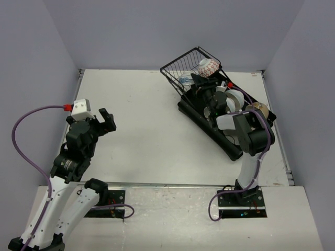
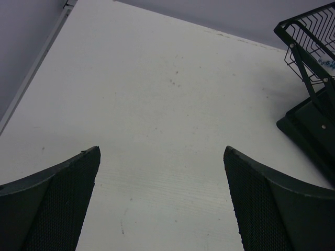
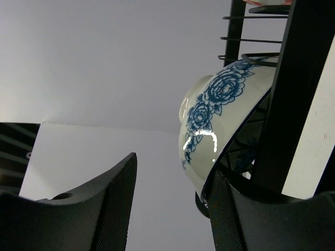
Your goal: Unload the bowls from the dish rack
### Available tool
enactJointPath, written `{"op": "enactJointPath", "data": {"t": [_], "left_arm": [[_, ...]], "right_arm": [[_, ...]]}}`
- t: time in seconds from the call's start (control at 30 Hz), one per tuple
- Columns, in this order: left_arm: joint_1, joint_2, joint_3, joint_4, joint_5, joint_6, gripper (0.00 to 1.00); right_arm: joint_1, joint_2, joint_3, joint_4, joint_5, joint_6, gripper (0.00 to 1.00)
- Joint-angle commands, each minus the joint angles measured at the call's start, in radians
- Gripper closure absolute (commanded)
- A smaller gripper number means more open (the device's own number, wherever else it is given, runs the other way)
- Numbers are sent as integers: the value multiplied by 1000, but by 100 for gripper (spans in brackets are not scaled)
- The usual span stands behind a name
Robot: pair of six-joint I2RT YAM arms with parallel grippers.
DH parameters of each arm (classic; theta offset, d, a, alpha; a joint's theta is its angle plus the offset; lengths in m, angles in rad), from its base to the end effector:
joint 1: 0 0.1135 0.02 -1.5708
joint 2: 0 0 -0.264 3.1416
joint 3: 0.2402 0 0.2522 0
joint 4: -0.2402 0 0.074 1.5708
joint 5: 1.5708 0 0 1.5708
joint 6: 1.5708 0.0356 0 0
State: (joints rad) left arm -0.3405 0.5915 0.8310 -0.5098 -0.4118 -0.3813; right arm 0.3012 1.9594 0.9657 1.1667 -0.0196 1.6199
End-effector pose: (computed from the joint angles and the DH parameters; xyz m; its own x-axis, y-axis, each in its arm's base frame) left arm 0.1248 -0.0291 0.3486 -0.2122 -0.2866 -0.9343 -0.1471 0.9545 -0.2594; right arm 0.3932 0.1229 0.2041 -0.3227 0.9454 0.0450 -0.1487 -0.0976 0.9841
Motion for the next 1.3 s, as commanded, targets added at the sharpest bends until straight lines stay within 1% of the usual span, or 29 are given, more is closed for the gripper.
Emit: {"op": "enactJointPath", "data": {"t": [0.0, 0.1, 0.2, 0.37, 0.43, 0.57, 0.63, 0.77, 0.8, 0.83, 0.87, 0.9, 1.1, 1.27], "left_arm": [[8, 5, 11, 36, -12, 10, 0], [8, 7, 10, 36, -10, 10, 0], [8, 10, 10, 37, -9, 10, 0], [8, 7, 8, 37, -4, 12, 0], [8, 7, 8, 39, -2, 12, 0], [8, 4, 8, 37, -4, 12, 0], [8, 4, 8, 37, -4, 12, 0], [8, 7, 8, 40, -2, 12, 0], [8, 7, 8, 37, -2, 12, 0], [8, 7, 8, 39, -4, 12, 0], [8, 5, 8, 37, -5, 12, 0], [8, 4, 8, 37, -5, 12, 0], [8, 7, 8, 39, -4, 12, 0], [8, 5, 7, 37, -5, 12, 0]], "right_arm": [[-7, 45, 25, 82, -8, 9, 47], [-7, 67, 34, 103, -11, 29, 50], [-7, 87, 45, 126, -17, 41, 57], [-7, 102, 47, 136, -20, 51, 59], [-10, 122, 59, 134, -31, 67, 64], [-14, 162, 99, 119, -54, 74, 65], [-14, 173, 103, 129, -60, 72, 67], [-17, 177, 119, 134, -71, 74, 80], [-19, 179, 120, 134, -71, 75, 89], [-19, 182, 120, 134, -71, 77, 92], [-20, 182, 119, 134, -71, 80, 99], [-20, 184, 117, 136, -71, 81, 100], [-22, 196, 122, 171, -83, 84, 100], [-22, 165, 131, 223, -98, 61, 100]]}}
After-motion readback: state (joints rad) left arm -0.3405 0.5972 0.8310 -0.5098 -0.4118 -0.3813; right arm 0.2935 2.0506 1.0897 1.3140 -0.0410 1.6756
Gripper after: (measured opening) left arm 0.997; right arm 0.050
